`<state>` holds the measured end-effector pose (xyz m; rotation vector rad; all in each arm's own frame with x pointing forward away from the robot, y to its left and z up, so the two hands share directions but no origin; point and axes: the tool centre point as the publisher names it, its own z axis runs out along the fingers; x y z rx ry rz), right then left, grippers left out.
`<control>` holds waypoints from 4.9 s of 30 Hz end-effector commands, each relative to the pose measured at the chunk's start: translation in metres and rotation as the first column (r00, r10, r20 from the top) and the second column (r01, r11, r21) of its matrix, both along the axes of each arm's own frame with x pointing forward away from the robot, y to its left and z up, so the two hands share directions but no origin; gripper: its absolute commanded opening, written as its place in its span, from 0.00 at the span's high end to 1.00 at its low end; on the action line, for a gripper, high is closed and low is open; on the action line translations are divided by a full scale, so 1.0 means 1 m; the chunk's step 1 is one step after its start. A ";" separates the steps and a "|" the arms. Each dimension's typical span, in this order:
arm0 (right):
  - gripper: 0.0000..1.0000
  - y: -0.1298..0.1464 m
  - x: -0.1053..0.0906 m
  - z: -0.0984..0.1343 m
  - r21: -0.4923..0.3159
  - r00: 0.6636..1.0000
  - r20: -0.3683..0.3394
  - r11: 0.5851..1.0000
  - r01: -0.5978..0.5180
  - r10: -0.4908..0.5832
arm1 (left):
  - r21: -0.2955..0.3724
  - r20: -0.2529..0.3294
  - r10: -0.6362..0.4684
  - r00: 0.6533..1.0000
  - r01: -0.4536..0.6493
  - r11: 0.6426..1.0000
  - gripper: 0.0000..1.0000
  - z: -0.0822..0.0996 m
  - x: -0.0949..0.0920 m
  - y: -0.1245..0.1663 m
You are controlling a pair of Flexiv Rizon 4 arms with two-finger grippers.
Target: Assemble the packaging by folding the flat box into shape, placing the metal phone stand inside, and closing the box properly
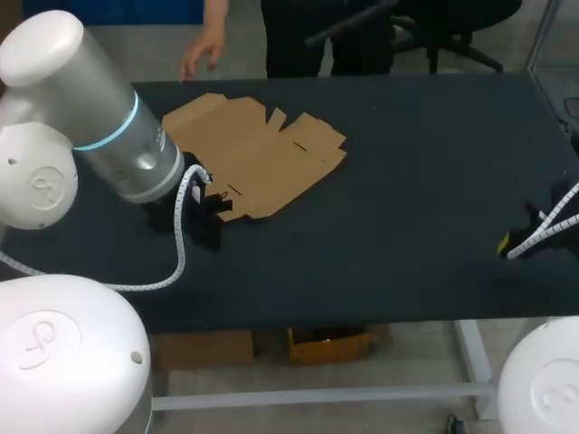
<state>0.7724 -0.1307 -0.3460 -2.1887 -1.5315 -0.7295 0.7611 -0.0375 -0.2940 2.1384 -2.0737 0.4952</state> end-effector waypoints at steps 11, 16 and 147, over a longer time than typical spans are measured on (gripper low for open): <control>0.00 -0.014 0.034 0.002 0.041 0.995 -0.003 0.994 -0.099 0.099 | -0.009 -0.007 0.050 0.999 -0.050 0.999 0.00 -0.002 0.003 0.002; 0.00 -0.016 0.039 0.004 0.043 0.992 0.013 0.991 -0.126 0.126 | -0.012 -0.002 0.058 0.998 -0.058 0.998 0.00 0.000 0.001 0.001; 0.00 0.024 0.112 0.080 -0.128 0.818 0.175 0.836 -0.533 0.548 | -0.391 -0.022 0.500 0.866 -0.467 0.793 0.00 -0.061 0.129 0.029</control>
